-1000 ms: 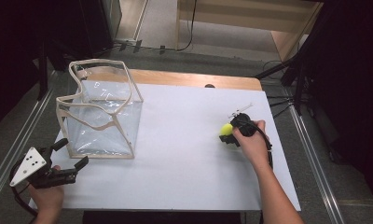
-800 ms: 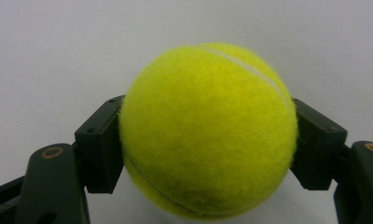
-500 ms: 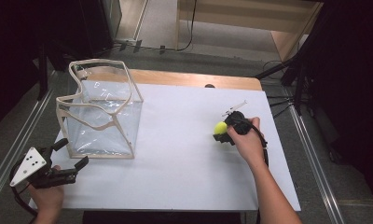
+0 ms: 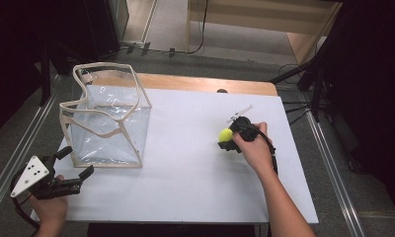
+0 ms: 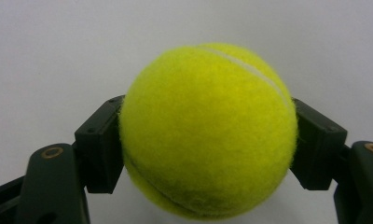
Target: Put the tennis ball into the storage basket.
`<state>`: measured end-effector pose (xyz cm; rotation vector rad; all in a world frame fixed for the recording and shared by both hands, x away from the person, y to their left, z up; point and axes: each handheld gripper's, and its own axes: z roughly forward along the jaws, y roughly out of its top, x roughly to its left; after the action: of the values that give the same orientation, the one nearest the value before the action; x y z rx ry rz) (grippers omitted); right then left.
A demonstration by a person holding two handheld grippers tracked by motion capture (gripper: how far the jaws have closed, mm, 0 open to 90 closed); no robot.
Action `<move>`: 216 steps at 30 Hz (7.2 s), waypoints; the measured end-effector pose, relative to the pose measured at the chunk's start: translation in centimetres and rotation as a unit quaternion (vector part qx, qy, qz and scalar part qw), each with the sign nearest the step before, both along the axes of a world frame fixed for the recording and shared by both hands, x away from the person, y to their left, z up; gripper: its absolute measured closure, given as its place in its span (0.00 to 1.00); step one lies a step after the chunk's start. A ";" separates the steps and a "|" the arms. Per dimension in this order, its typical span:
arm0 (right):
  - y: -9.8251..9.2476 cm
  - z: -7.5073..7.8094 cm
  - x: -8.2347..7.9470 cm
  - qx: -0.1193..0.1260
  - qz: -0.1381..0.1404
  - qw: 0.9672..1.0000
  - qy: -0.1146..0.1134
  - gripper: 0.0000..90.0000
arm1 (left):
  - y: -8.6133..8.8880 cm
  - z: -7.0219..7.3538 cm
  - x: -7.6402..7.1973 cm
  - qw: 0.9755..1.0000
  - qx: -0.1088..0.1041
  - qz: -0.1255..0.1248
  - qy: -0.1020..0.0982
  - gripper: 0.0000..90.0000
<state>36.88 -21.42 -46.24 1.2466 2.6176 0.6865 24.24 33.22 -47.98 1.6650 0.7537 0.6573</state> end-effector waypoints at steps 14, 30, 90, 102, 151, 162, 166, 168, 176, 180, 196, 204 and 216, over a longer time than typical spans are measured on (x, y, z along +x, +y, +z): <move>2.2 -0.1 0.5 0.011 0.021 1.000 0.003 0.26 | 0.0 0.0 0.0 1.000 0.000 -0.001 0.000 0.06; 4.6 0.1 0.8 0.011 0.043 0.999 0.000 0.26 | 0.0 0.0 0.0 1.000 0.001 -0.001 0.000 0.06; 14.0 -0.5 1.7 0.032 0.132 0.991 0.006 0.26 | 0.0 0.0 0.1 1.000 -0.002 -0.004 0.001 0.06; 15.8 -0.5 1.7 0.033 0.145 0.989 0.008 0.26 | 0.0 0.0 0.1 1.000 -0.001 -0.005 0.001 0.06; 20.2 2.1 1.5 0.066 0.196 0.978 -0.009 0.26 | 0.0 0.0 0.2 1.000 -0.001 -0.006 0.000 0.06; 20.1 3.9 1.5 0.072 0.203 0.976 -0.011 0.26 | -0.1 0.0 0.2 1.000 -0.002 -0.006 0.000 0.06; 19.9 4.9 1.7 0.072 0.207 0.975 -0.019 0.26 | -0.1 0.0 0.2 1.000 -0.002 -0.005 0.000 0.06; 19.9 5.3 1.7 0.073 0.212 0.974 -0.024 0.26 | -0.1 0.0 0.1 1.000 -0.004 -0.004 0.000 0.06; 19.9 6.4 1.8 0.071 0.213 0.974 -0.019 0.26 | 0.0 0.0 0.2 1.000 -0.005 -0.006 0.000 0.06; 19.8 7.0 1.9 0.071 0.213 0.974 -0.020 0.26 | 0.0 0.0 0.2 1.000 -0.005 -0.006 0.000 0.06; 20.0 9.2 2.2 0.068 0.221 0.972 -0.029 0.26 | 0.0 0.0 0.2 1.000 -0.006 -0.007 0.000 0.06; 20.1 10.3 2.5 0.074 0.231 0.970 -0.030 0.26 | 0.0 0.0 0.2 1.000 -0.006 -0.006 -0.001 0.06; 20.4 12.4 2.9 0.077 0.240 0.967 -0.036 0.26 | 0.0 0.0 0.2 1.000 -0.008 -0.004 0.000 0.06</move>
<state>39.76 -0.99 -33.88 0.5905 2.8691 1.0043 24.45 33.22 -47.96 1.6529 0.7509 0.6434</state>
